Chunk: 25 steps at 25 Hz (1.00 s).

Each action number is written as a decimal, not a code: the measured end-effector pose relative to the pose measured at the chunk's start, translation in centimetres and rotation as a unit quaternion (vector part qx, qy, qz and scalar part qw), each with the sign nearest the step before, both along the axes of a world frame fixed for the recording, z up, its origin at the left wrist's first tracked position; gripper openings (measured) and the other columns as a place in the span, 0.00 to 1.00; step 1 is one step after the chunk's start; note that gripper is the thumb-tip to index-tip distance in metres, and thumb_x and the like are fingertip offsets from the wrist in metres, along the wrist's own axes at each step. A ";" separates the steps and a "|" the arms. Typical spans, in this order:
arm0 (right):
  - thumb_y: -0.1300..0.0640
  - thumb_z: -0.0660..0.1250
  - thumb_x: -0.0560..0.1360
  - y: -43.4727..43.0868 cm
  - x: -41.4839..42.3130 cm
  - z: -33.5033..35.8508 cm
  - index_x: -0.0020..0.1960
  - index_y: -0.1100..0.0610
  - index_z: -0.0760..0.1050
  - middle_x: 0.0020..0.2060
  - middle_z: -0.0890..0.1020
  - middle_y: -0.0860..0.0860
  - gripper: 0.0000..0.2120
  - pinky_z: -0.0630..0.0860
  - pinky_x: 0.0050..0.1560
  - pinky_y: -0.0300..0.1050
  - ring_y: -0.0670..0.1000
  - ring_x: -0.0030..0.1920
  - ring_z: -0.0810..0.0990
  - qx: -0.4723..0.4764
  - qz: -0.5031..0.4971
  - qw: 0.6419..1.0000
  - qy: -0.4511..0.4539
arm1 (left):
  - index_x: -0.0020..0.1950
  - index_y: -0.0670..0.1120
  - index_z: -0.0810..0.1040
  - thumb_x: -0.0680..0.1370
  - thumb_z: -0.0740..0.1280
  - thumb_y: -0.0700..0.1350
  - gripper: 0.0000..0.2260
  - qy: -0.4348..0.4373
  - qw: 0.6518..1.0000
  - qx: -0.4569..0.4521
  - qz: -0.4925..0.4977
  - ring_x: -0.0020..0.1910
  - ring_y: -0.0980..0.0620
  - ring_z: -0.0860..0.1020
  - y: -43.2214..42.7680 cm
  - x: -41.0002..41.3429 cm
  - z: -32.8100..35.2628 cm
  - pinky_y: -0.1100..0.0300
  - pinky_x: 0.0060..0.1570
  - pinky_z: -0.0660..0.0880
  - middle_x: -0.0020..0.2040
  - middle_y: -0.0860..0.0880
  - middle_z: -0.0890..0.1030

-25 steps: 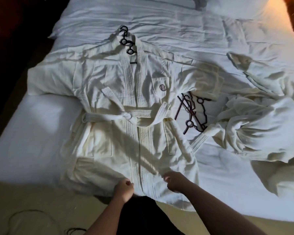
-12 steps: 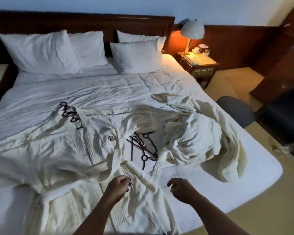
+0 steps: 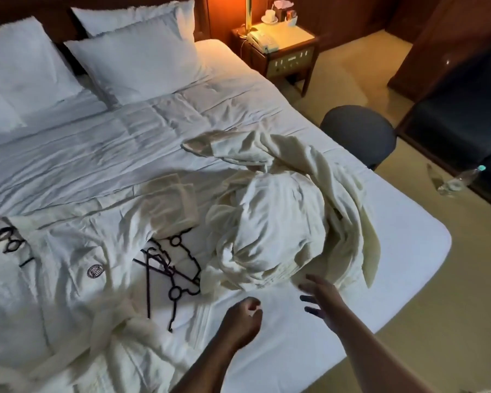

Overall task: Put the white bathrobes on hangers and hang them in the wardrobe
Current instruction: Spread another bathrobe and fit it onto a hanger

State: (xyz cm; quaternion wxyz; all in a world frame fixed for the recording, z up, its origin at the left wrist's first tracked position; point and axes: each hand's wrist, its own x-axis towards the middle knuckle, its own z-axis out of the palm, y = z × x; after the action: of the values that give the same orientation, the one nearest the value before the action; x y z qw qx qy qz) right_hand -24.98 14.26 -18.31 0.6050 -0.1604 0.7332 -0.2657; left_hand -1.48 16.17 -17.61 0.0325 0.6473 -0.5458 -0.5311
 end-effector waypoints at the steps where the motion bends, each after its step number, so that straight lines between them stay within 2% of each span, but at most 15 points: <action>1: 0.59 0.68 0.78 -1.8 -0.9 -1.2 0.61 0.48 0.75 0.54 0.82 0.52 0.14 0.79 0.50 0.50 0.56 0.56 0.82 0.009 -0.041 0.999 -0.028 | 0.71 0.52 0.75 0.81 0.63 0.52 0.18 0.002 1.000 0.002 -0.004 0.64 0.55 0.78 -1.6 -1.8 -0.6 0.64 0.62 0.72 0.68 0.54 0.79; 4: 0.50 0.73 0.70 -6.6 -2.9 -4.7 0.57 0.52 0.77 0.49 0.80 0.50 0.17 0.78 0.50 0.50 0.54 0.52 0.78 0.062 -0.126 0.985 -0.101 | 0.77 0.51 0.69 0.81 0.63 0.50 0.24 0.006 1.000 -0.013 -0.002 0.70 0.52 0.74 -5.3 -5.4 -1.8 0.58 0.69 0.69 0.73 0.52 0.74; 6: 0.46 0.72 0.74 -8.7 -3.3 -6.0 0.56 0.54 0.77 0.50 0.79 0.52 0.17 0.76 0.54 0.50 0.54 0.52 0.78 0.101 -0.184 0.964 -0.162 | 0.79 0.52 0.67 0.81 0.64 0.50 0.25 0.006 0.999 -0.028 -0.018 0.71 0.52 0.72 -6.5 -6.2 -2.0 0.56 0.71 0.68 0.75 0.52 0.72; 8: 0.43 0.70 0.76 -9.8 -3.4 -6.2 0.56 0.57 0.77 0.51 0.79 0.53 0.18 0.75 0.50 0.49 0.55 0.53 0.78 0.118 -0.218 0.951 -0.186 | 0.78 0.53 0.67 0.81 0.64 0.50 0.25 0.004 0.999 -0.041 -0.029 0.71 0.53 0.72 -7.0 -6.1 -1.7 0.58 0.71 0.68 0.75 0.52 0.71; 10: 0.45 0.71 0.77 -10.3 -3.3 -5.6 0.58 0.56 0.77 0.55 0.79 0.52 0.17 0.72 0.51 0.50 0.53 0.57 0.77 0.106 -0.220 0.955 -0.170 | 0.78 0.54 0.67 0.81 0.64 0.50 0.24 0.018 0.998 -0.053 -0.021 0.69 0.56 0.72 -6.8 -5.7 -1.0 0.64 0.66 0.68 0.74 0.54 0.72; 12: 0.51 0.73 0.73 -10.3 -3.1 -3.8 0.58 0.55 0.79 0.59 0.81 0.55 0.15 0.69 0.52 0.49 0.52 0.54 0.77 0.043 -0.215 0.963 -0.156 | 0.78 0.55 0.66 0.82 0.64 0.50 0.24 0.037 0.997 -0.064 -0.012 0.69 0.59 0.72 -5.9 -5.2 -0.1 0.67 0.64 0.67 0.74 0.55 0.72; 14: 0.51 0.78 0.66 -9.7 -2.5 -0.9 0.54 0.59 0.82 0.57 0.84 0.61 0.20 0.72 0.52 0.49 0.56 0.52 0.81 -0.047 -0.145 0.974 -0.167 | 0.79 0.57 0.64 0.82 0.65 0.51 0.25 0.053 0.996 -0.074 -0.004 0.70 0.61 0.70 -5.0 -4.9 0.9 0.67 0.66 0.68 0.75 0.57 0.70; 15: 0.52 0.79 0.66 -9.0 -1.8 1.1 0.53 0.66 0.81 0.54 0.84 0.64 0.23 0.75 0.54 0.52 0.61 0.54 0.82 -0.096 -0.103 0.971 -0.195 | 0.79 0.59 0.61 0.81 0.66 0.52 0.27 0.065 0.994 -0.085 0.002 0.72 0.62 0.68 -4.5 -4.8 1.5 0.65 0.69 0.68 0.76 0.59 0.68; 17: 0.58 0.72 0.76 -7.4 -0.1 5.1 0.57 0.79 0.73 0.55 0.81 0.72 0.23 0.76 0.63 0.61 0.71 0.60 0.80 -0.165 -0.037 0.954 -0.247 | 0.80 0.59 0.54 0.79 0.68 0.57 0.34 0.082 0.985 -0.151 0.016 0.77 0.64 0.61 -3.8 -4.8 3.0 0.64 0.74 0.63 0.79 0.61 0.60; 19: 0.63 0.69 0.78 -5.9 2.1 10.5 0.55 0.80 0.74 0.55 0.80 0.74 0.18 0.76 0.64 0.63 0.71 0.58 0.81 -0.224 0.005 0.942 -0.250 | 0.82 0.55 0.53 0.78 0.67 0.63 0.37 0.066 0.965 -0.251 0.041 0.78 0.63 0.58 -3.2 -4.9 5.3 0.63 0.76 0.61 0.80 0.58 0.58; 20: 0.63 0.69 0.77 -5.1 3.2 13.2 0.51 0.77 0.78 0.52 0.82 0.73 0.14 0.78 0.60 0.60 0.69 0.55 0.82 -0.260 0.027 0.934 -0.244 | 0.80 0.55 0.61 0.79 0.67 0.62 0.32 0.072 0.950 -0.295 0.077 0.76 0.61 0.65 -3.1 -4.7 6.9 0.60 0.73 0.67 0.77 0.57 0.67; 21: 0.64 0.70 0.76 -4.2 4.4 16.0 0.48 0.74 0.80 0.49 0.83 0.71 0.11 0.80 0.56 0.56 0.67 0.52 0.83 -0.291 0.046 0.927 -0.234 | 0.73 0.57 0.70 0.80 0.67 0.57 0.22 0.087 0.934 -0.325 0.121 0.66 0.60 0.75 -3.1 -4.2 8.7 0.55 0.64 0.75 0.68 0.58 0.77; 22: 0.64 0.69 0.75 -3.5 5.6 18.6 0.45 0.72 0.82 0.47 0.83 0.70 0.09 0.80 0.53 0.53 0.65 0.50 0.84 -0.323 0.056 0.919 -0.221 | 0.63 0.58 0.76 0.79 0.66 0.51 0.12 0.096 0.918 -0.351 0.156 0.54 0.60 0.81 -3.2 -3.3 10.9 0.52 0.53 0.79 0.55 0.58 0.83; 23: 0.64 0.69 0.76 -3.1 6.6 20.9 0.46 0.71 0.82 0.46 0.84 0.70 0.09 0.81 0.52 0.51 0.65 0.49 0.85 -0.351 0.059 0.912 -0.206 | 0.56 0.57 0.77 0.79 0.66 0.46 0.08 0.102 0.911 -0.357 0.177 0.44 0.59 0.81 -3.3 -2.4 12.9 0.52 0.44 0.79 0.46 0.57 0.83; 25: 0.62 0.69 0.77 -2.2 8.8 25.2 0.51 0.72 0.82 0.49 0.84 0.69 0.11 0.82 0.52 0.52 0.65 0.51 0.85 -0.398 0.066 0.898 -0.177 | 0.48 0.55 0.77 0.79 0.67 0.44 0.05 0.118 0.907 -0.361 0.182 0.35 0.58 0.78 -2.6 0.6 17.5 0.59 0.36 0.74 0.38 0.55 0.81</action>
State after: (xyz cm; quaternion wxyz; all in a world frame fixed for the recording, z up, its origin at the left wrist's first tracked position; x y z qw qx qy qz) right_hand -16.15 12.09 6.88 0.6267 -0.3862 0.4352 -0.5184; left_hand -0.93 13.53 -0.08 0.4241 0.6122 -0.5649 -0.3553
